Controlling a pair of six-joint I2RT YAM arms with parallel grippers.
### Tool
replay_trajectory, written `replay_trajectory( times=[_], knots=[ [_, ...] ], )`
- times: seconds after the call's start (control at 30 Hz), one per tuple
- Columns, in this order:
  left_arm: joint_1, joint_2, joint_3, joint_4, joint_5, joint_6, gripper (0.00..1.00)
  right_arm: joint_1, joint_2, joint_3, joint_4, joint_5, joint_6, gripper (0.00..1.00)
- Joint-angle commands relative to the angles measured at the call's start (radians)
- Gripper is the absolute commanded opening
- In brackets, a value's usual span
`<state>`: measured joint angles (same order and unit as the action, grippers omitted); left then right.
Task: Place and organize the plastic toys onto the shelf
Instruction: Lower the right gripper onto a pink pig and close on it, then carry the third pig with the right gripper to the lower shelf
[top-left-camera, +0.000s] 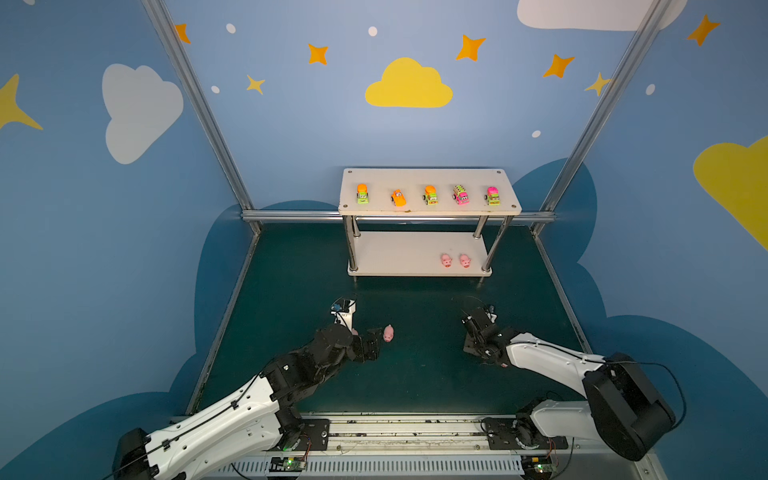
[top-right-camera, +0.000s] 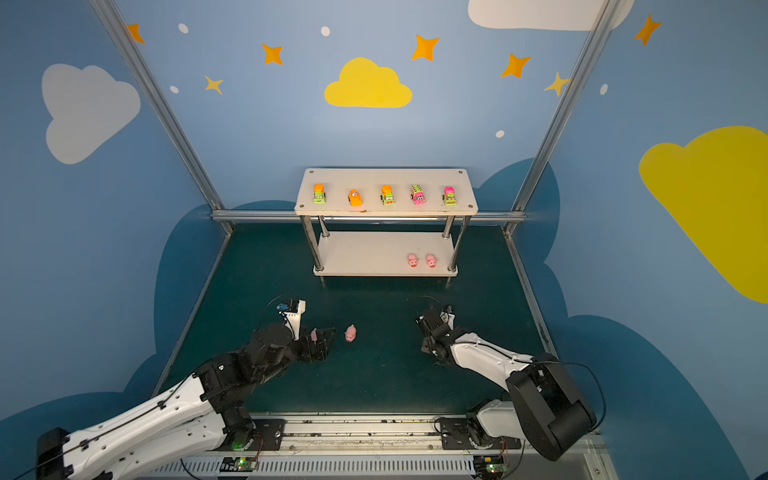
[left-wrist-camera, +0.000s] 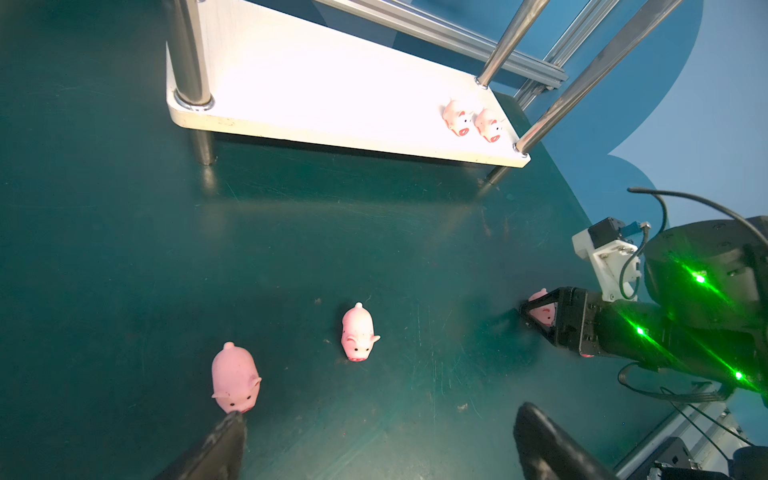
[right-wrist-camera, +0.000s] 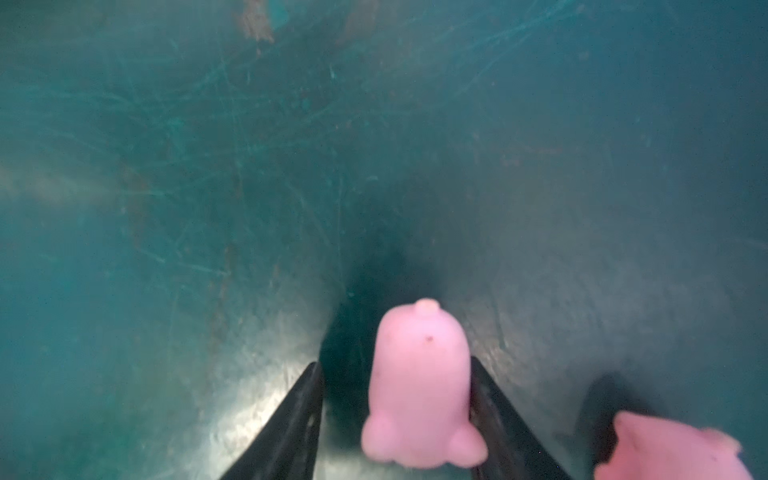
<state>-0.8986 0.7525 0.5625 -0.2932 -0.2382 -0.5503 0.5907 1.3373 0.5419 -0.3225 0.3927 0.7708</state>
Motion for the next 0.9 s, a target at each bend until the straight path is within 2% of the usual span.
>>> replay_trajectory(
  times=[0.0, 0.33, 0.47, 0.87],
  knots=[
    [0.006, -0.017, -0.001, -0.014, -0.018, 0.028, 1.00, -0.009, 0.036, 0.030, 0.008, 0.017, -0.013, 0.49],
    [0.017, -0.038, 0.011, -0.045, -0.024, 0.036, 1.00, -0.009, 0.057, 0.047, 0.030, -0.004, -0.038, 0.33],
    [0.021, -0.039, 0.010, -0.044, -0.024, 0.036, 1.00, -0.006, 0.053, 0.061, 0.027, -0.014, -0.061, 0.29],
    [0.034, -0.025, 0.012, -0.034, -0.025, 0.042, 1.00, 0.019, 0.049, 0.159, 0.010, -0.039, -0.123, 0.27]
  ],
)
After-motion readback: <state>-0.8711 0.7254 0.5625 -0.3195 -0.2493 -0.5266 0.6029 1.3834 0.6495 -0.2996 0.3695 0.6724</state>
